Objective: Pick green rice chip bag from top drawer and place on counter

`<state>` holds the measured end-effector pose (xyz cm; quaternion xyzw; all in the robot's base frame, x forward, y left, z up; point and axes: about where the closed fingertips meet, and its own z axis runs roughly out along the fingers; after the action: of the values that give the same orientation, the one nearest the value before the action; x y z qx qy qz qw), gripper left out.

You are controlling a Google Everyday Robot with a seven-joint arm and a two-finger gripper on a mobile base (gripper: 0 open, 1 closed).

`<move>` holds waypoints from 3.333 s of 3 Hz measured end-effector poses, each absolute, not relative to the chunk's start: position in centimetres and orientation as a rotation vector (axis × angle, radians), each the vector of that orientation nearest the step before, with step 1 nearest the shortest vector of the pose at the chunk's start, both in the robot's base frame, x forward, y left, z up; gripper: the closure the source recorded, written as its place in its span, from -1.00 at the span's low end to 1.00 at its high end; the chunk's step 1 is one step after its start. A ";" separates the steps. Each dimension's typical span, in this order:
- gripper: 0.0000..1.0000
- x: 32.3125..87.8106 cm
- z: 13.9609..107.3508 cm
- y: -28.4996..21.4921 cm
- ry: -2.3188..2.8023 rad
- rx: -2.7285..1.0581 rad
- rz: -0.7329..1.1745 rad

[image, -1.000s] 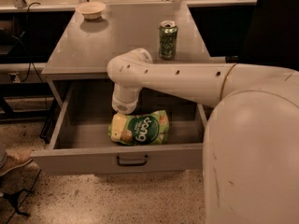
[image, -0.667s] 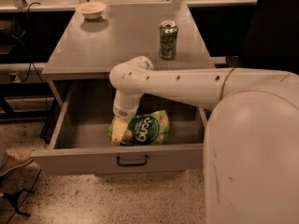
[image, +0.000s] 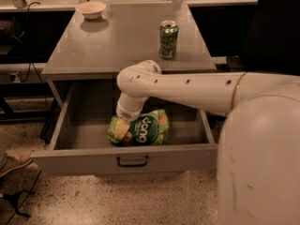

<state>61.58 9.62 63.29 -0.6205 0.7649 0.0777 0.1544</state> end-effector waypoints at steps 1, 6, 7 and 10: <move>0.62 61.3 64.8 8.9 2.157 -1.733 0.276; 1.00 57.9 81.7 2.4 1.779 -1.493 0.419; 1.00 59.4 85.9 5.7 1.608 -1.584 0.401; 1.00 67.5 93.4 12.1 1.471 -1.734 -0.035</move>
Offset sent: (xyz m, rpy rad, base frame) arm -0.0280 -0.0623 0.1273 0.4103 -0.1216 -0.0295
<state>67.48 12.08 93.42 -0.6918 0.5870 -0.0140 0.4203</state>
